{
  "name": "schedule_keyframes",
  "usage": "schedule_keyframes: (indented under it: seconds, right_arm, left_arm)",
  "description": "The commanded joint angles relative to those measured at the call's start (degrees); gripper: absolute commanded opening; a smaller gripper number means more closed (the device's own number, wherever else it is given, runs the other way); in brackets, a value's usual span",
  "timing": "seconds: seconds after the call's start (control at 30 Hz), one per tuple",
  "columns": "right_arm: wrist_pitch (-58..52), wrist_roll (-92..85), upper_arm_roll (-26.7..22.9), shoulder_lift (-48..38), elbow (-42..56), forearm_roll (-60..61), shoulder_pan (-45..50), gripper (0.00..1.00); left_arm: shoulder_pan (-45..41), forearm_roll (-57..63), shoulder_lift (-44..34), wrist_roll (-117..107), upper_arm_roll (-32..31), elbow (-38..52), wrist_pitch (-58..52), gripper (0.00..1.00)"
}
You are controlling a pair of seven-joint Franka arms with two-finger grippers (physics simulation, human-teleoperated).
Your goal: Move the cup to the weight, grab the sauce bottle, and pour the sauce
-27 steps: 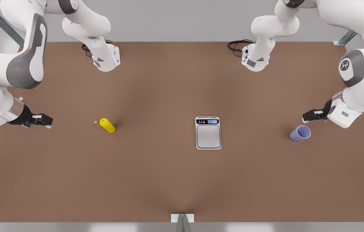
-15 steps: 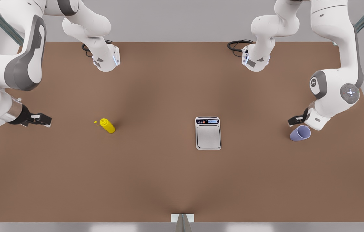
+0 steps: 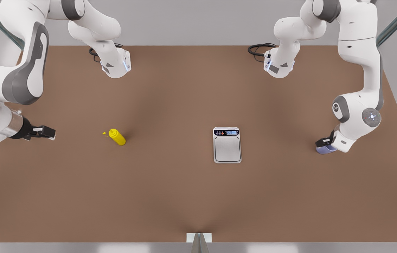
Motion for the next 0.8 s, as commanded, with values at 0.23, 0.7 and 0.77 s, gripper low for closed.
schedule_keyframes:
  seconds: [0.23, 0.7, 0.77]
  right_arm:
    - [5.72, -71.09, -0.09, -0.45, -13.37, 12.83, -18.57, 1.00]
    - [0.27, -133.68, 0.35, 19.59, -37.11, 43.25, -33.43, 1.00]
    - [0.45, -134.21, 0.35, 20.64, -37.11, 43.33, -30.97, 1.00]
  left_arm:
    - [0.00, -0.36, 4.97, 0.00, 0.00, -0.26, 2.79, 0.79]
    - [0.44, -0.36, 7.44, 0.09, 0.44, -0.09, 4.37, 0.21]
    - [0.44, -0.36, 7.26, 0.09, 0.44, -0.09, 4.20, 0.21]
